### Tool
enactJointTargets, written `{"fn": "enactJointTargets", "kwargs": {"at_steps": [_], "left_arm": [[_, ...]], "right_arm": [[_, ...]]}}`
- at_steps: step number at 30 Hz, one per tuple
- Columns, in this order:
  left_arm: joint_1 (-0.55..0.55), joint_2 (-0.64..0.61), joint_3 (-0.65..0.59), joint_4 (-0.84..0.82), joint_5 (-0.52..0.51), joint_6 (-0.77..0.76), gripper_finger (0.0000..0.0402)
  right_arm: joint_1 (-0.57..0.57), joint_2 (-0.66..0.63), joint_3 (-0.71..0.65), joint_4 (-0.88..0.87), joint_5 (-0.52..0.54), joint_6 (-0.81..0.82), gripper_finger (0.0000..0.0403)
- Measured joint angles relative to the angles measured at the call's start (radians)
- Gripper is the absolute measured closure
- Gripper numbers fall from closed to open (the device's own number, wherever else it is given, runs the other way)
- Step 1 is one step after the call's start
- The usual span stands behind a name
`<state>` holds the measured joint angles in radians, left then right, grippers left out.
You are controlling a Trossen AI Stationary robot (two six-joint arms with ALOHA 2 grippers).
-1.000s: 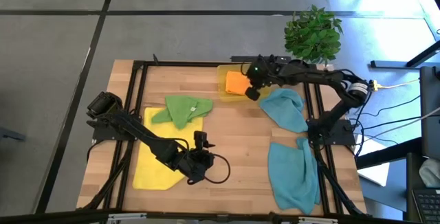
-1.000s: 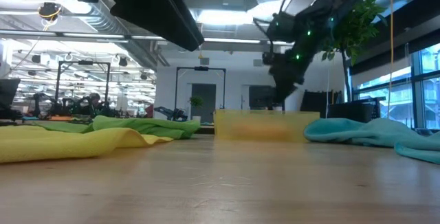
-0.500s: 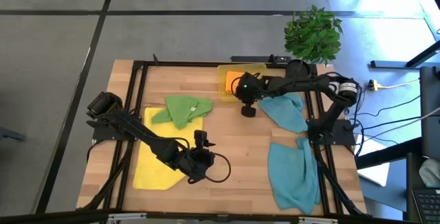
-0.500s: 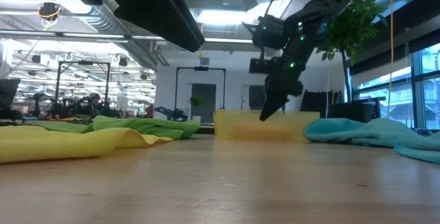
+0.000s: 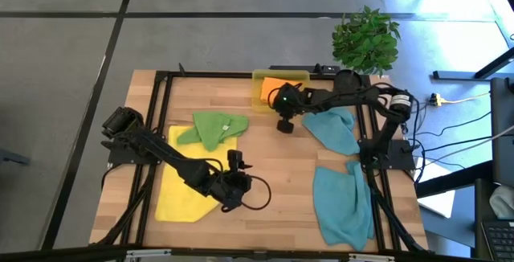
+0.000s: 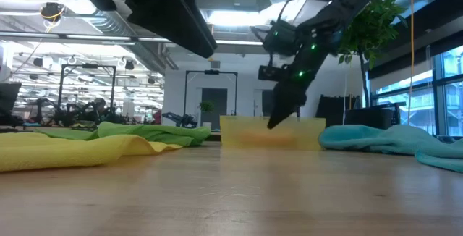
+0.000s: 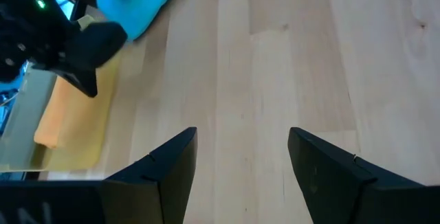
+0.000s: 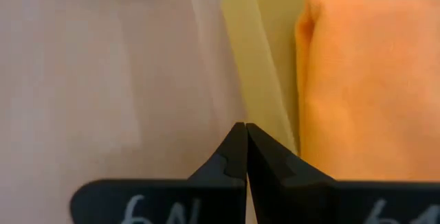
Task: Fold microfiber towels
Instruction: Adjust the yellow bin
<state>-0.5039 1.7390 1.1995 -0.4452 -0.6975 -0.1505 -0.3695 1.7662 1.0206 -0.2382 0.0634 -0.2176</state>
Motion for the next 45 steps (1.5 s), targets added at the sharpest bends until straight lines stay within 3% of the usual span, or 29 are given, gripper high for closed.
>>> {"fn": "enactJointTargets", "kwargs": {"at_steps": [3, 8, 12, 17, 20, 25, 29, 35, 45], "left_arm": [[-0.013, 0.0, 0.0, 0.001, -0.012, -0.002, 0.0182], [-0.073, 0.0, 0.0, 0.004, -0.144, -0.007, 0.0182], [-0.104, 0.0, -0.01, 0.009, -0.155, -0.017, 0.0182], [-0.09, -0.014, -0.135, 0.132, -0.11, -0.026, 0.0182], [-0.052, -0.081, -0.264, 0.363, -0.011, 0.022, 0.0187], [0.041, -0.25, -0.538, 0.893, 0.177, 0.153, 0.0199], [0.126, -0.34, -0.701, 1.165, 0.21, 0.124, 0.0202], [0.18, -0.359, -0.78, 1.268, 0.21, 0.077, 0.0202], [0.191, -0.359, -0.78, 1.313, 0.209, 0.081, 0.0202]], "right_arm": [[0.002, -0.07, 0.0, -0.077, 0.0, 0.0, 0.0399], [-0.014, -0.251, 0.0, -0.169, -0.001, 0.008, 0.0399], [-0.047, -0.388, -0.023, -0.189, -0.007, 0.054, 0.0399], [-0.098, -0.463, -0.098, -0.305, 0.14, 0.076, 0.0399], [-0.144, -0.466, -0.158, -0.324, 0.171, 0.082, 0.0399], [-0.243, -0.457, -0.252, -0.238, 0.171, 0.082, 0.0399], [-0.317, -0.446, -0.294, -0.136, 0.14, 0.092, 0.0399], [-0.37, -0.376, -0.32, 0.007, 0.016, 0.11, 0.0399], [-0.375, -0.261, -0.32, 0.119, -0.066, 0.147, 0.0399]]}}
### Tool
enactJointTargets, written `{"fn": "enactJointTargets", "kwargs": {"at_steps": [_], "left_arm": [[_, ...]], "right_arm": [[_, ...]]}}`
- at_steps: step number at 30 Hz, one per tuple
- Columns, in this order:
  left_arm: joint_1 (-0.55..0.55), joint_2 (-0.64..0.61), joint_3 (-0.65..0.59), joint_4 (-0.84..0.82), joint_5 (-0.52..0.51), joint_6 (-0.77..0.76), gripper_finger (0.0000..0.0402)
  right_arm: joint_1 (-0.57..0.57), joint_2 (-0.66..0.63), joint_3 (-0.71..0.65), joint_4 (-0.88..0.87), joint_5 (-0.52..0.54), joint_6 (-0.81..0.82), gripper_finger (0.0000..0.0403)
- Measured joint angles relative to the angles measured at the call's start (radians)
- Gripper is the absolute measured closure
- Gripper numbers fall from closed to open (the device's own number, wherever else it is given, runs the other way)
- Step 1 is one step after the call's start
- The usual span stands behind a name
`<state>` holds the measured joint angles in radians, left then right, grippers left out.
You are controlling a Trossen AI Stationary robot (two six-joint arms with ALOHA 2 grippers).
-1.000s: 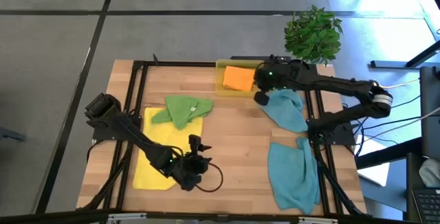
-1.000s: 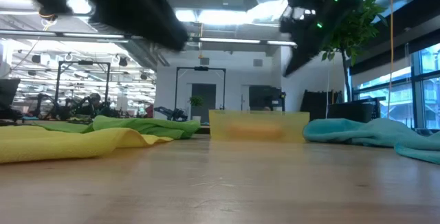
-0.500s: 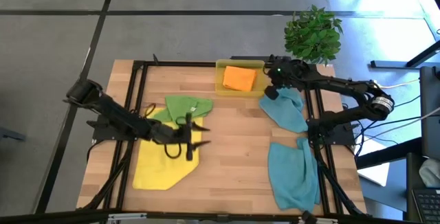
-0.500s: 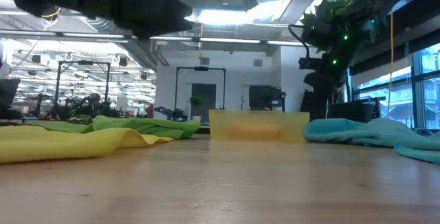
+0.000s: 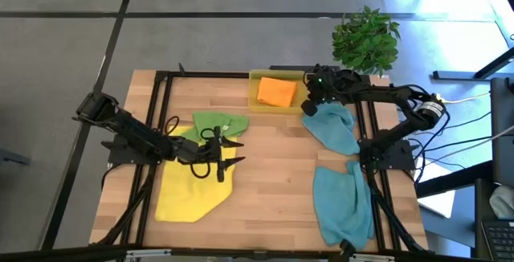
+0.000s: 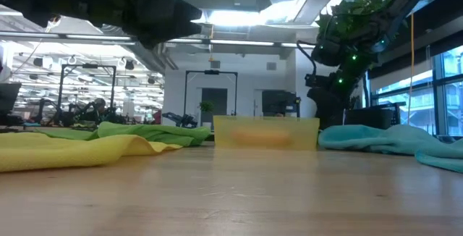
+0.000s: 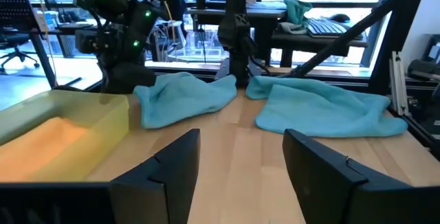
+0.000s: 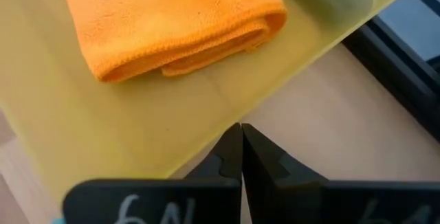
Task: Fold microfiber towels
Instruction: Adjust the yellow bin, then fold the yellow microfiber cloth
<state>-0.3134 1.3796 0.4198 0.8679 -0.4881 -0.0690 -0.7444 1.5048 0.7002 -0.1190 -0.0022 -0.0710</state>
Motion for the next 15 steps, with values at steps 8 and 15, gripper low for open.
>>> {"fn": "enactJointTargets", "kwargs": {"at_steps": [8, 15], "left_arm": [[0.0, 0.0, 0.0, 0.003, -0.001, 0.001, 0.0202], [-0.02, 0.0, 0.0, 0.004, -0.002, 0.0, 0.0202]], "right_arm": [[0.001, 0.0, 0.0, 0.178, -0.187, 0.095, 0.0398], [0.0, -0.028, 0.0, 0.135, -0.218, 0.111, 0.0397]]}}
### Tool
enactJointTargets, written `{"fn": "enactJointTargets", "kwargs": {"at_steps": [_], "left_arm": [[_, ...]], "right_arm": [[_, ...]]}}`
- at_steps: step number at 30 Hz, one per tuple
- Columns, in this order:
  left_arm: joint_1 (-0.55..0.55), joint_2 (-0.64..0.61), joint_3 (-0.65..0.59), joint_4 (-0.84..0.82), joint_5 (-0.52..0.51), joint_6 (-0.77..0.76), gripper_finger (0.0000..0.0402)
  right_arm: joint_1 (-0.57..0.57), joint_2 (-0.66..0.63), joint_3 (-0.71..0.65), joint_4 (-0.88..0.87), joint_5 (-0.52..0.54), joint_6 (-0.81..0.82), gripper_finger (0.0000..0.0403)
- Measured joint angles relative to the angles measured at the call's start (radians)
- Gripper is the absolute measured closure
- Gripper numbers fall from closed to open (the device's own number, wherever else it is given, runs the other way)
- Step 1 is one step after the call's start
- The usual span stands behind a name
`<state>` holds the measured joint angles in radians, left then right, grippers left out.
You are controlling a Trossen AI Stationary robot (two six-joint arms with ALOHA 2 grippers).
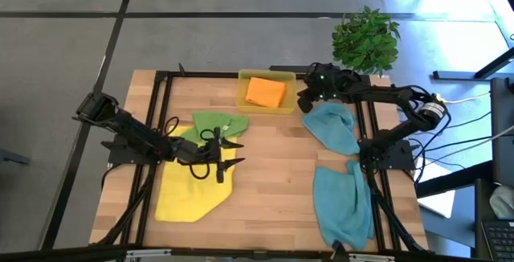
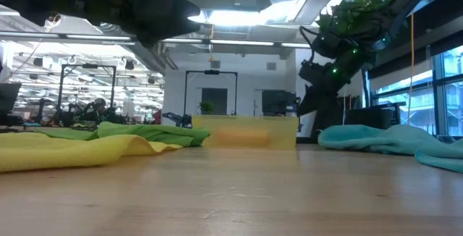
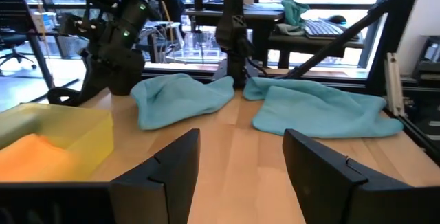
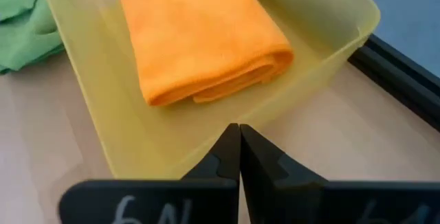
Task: Fold microfiber towels
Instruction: Fold the yellow microfiber cloth
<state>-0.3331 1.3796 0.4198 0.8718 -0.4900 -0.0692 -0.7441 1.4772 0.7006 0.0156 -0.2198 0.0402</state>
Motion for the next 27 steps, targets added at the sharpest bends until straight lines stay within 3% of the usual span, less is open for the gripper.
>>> {"fn": "enactJointTargets", "kwargs": {"at_steps": [4, 8, 13, 17, 21, 27], "left_arm": [[-0.016, 0.0, 0.001, -0.027, 0.0, 0.001, 0.0202], [-0.02, -0.024, 0.01, -0.139, -0.03, -0.023, 0.0202], [-0.024, -0.1, 0.114, -0.44, -0.086, -0.089, 0.0202], [-0.039, -0.109, 0.242, -0.689, -0.181, -0.136, 0.0202], [-0.044, -0.064, 0.282, -0.734, -0.196, -0.167, 0.0202], [-0.076, -0.013, 0.284, -0.806, -0.126, -0.216, 0.0202]], "right_arm": [[0.034, -0.104, 0.0, -0.08, 0.003, -0.027, 0.0398], [0.151, -0.265, 0.0, -0.133, 0.057, -0.063, 0.0399], [0.357, -0.435, -0.005, -0.139, 0.097, -0.052, 0.0399], [0.561, -0.499, -0.038, -0.115, 0.21, -0.015, 0.0399], [0.755, -0.501, -0.107, 0.016, 0.343, 0.023, 0.0399], [0.976, -0.403, -0.269, 0.434, 0.455, 0.026, 0.0394]]}}
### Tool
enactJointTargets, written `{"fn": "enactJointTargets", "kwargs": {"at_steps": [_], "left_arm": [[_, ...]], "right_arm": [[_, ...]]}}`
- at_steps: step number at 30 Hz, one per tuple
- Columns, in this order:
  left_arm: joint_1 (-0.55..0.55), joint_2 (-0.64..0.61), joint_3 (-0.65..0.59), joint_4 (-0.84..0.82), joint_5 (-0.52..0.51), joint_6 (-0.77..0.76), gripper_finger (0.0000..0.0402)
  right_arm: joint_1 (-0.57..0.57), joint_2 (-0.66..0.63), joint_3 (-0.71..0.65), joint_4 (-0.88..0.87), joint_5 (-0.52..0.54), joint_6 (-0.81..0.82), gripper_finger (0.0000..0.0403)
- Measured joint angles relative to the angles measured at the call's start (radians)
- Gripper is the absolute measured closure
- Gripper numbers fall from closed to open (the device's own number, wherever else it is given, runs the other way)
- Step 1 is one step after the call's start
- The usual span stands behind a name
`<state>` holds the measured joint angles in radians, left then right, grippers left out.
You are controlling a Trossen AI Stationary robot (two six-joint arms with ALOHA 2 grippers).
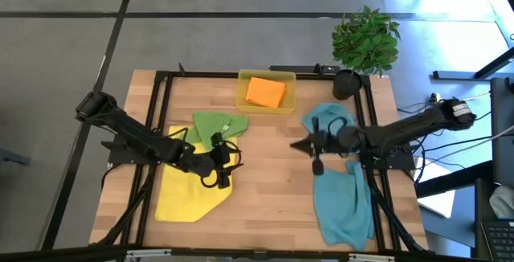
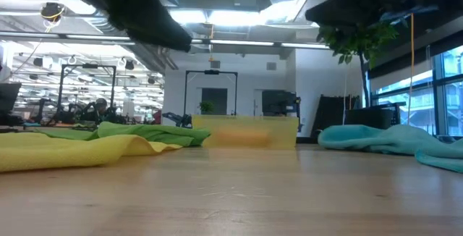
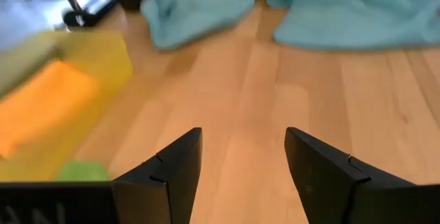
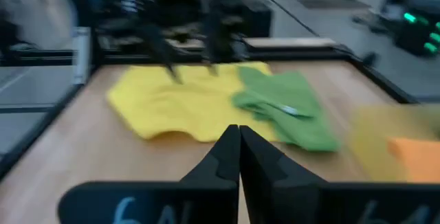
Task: Fold microfiber towels
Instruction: Fold the yellow microfiber cloth
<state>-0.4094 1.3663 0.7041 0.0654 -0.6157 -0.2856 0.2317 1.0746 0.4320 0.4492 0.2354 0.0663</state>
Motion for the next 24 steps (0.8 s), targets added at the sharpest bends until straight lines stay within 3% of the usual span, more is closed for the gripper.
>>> {"fn": "enactJointTargets", "kwargs": {"at_steps": [8, 14, 20, 24], "left_arm": [[-0.001, 0.004, 0.0, -0.01, -0.037, -0.071, 0.0202], [0.018, 0.018, 0.0, -0.017, -0.035, -0.081, 0.0202], [0.021, 0.037, 0.0, -0.02, 0.0, -0.101, 0.0202], [0.012, 0.033, 0.025, 0.011, 0.014, 0.003, 0.0202]], "right_arm": [[0.091, 0.215, -0.034, 0.247, 0.169, -0.02, 0.0378], [0.091, 0.341, -0.002, 0.284, 0.162, -0.023, 0.0356], [0.091, 0.466, 0.082, 0.293, 0.165, -0.022, 0.0308], [0.09, 0.574, 0.169, 0.289, 0.156, -0.023, 0.0268]]}}
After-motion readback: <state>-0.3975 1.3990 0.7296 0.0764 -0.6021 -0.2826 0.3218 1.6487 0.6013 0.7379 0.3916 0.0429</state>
